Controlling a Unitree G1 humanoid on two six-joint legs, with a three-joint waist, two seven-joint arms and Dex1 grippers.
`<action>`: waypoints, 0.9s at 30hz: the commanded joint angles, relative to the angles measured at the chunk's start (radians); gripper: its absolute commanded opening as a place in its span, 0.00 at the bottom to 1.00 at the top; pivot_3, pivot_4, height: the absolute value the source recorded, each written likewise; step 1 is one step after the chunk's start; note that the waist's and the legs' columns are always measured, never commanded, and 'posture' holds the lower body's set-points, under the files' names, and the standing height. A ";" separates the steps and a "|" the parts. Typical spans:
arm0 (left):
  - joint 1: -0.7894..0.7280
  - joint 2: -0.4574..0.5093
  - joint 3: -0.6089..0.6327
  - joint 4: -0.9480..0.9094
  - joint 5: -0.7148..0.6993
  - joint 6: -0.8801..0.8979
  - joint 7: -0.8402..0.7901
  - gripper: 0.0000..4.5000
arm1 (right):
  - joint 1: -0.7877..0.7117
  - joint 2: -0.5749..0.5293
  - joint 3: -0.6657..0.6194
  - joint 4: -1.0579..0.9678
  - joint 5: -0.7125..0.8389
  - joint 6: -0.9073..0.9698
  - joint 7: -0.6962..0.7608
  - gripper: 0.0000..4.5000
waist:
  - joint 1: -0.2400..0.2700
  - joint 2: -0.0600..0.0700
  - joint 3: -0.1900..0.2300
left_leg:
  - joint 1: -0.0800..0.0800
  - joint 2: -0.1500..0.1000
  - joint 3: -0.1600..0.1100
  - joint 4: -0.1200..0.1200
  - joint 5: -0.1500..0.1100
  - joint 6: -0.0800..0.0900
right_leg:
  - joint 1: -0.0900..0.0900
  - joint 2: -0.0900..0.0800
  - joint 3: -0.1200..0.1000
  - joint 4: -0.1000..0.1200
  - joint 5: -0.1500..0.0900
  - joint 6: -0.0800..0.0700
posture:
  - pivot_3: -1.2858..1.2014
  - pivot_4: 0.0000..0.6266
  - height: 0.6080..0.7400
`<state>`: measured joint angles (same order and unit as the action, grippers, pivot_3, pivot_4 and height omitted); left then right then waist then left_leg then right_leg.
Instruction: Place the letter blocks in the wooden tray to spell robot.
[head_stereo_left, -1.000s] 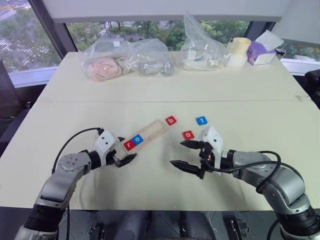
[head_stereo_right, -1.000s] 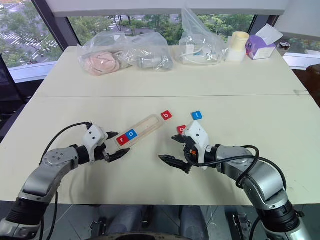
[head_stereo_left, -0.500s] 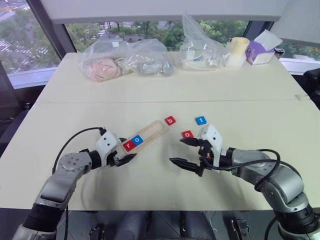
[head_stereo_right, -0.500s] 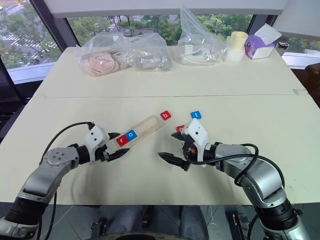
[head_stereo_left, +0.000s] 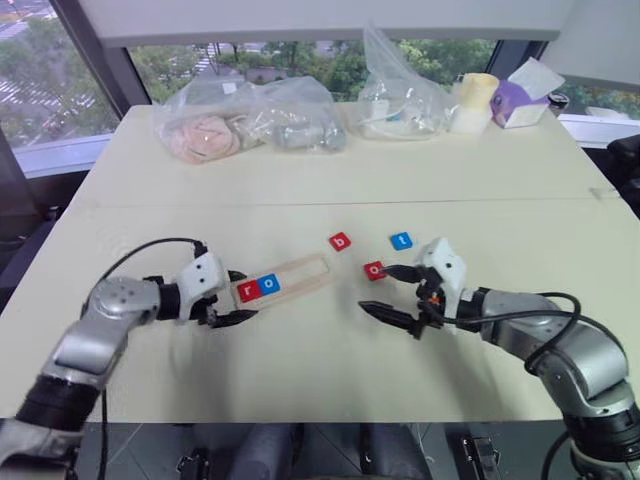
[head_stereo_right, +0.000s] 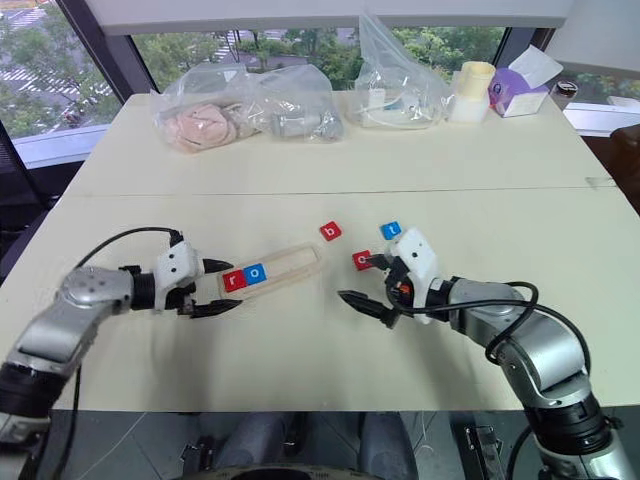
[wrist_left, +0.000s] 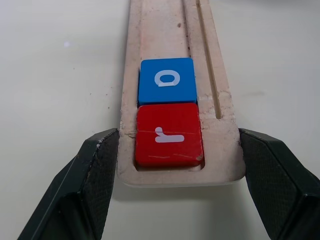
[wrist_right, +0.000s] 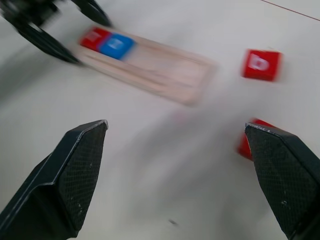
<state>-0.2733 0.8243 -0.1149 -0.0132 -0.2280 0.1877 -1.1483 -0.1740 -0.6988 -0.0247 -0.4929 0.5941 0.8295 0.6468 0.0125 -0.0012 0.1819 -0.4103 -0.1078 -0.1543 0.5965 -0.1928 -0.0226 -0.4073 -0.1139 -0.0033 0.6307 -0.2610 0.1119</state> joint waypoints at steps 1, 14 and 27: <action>-0.048 -0.006 -0.034 0.029 -0.016 -0.061 -0.108 0.70 | 0.004 -0.024 -0.064 -0.007 0.012 -0.013 0.015 1.00 | 0.001 0.000 0.000 | 0.000 0.000 0.000 0.000 0.000 0.000 | 0.000 0.000 0.000 0.000 0.000 0.000 | 0.52 0.24 1.00; -0.200 -0.137 -0.138 0.327 0.100 -0.328 -0.201 0.70 | 0.126 0.003 -0.136 -0.125 0.045 0.035 -0.063 1.00 | -0.001 -0.001 0.000 | 0.000 0.000 0.000 0.000 0.000 0.000 | 0.000 0.000 0.000 0.000 0.001 0.003 | 0.52 0.24 1.00; -0.221 -0.084 -0.060 0.299 0.030 -0.238 -0.241 0.99 | -0.016 -0.003 -0.034 -0.120 0.015 0.093 -0.120 1.00 | -0.011 -0.001 0.001 | 0.000 0.001 0.000 0.001 0.000 0.000 | 0.000 0.001 0.000 0.001 0.002 0.003 | 0.52 0.24 1.00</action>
<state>-0.4825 0.7012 -0.2344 0.3318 -0.1546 -0.1051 -1.3741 -0.1387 -0.7216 -0.0695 -0.5873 0.5995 0.9044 0.5545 0.0019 -0.0024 0.1825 -0.4101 -0.1065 -0.1543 0.5974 -0.1926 -0.0223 -0.4076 -0.1130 -0.0029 0.6320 -0.2591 0.1151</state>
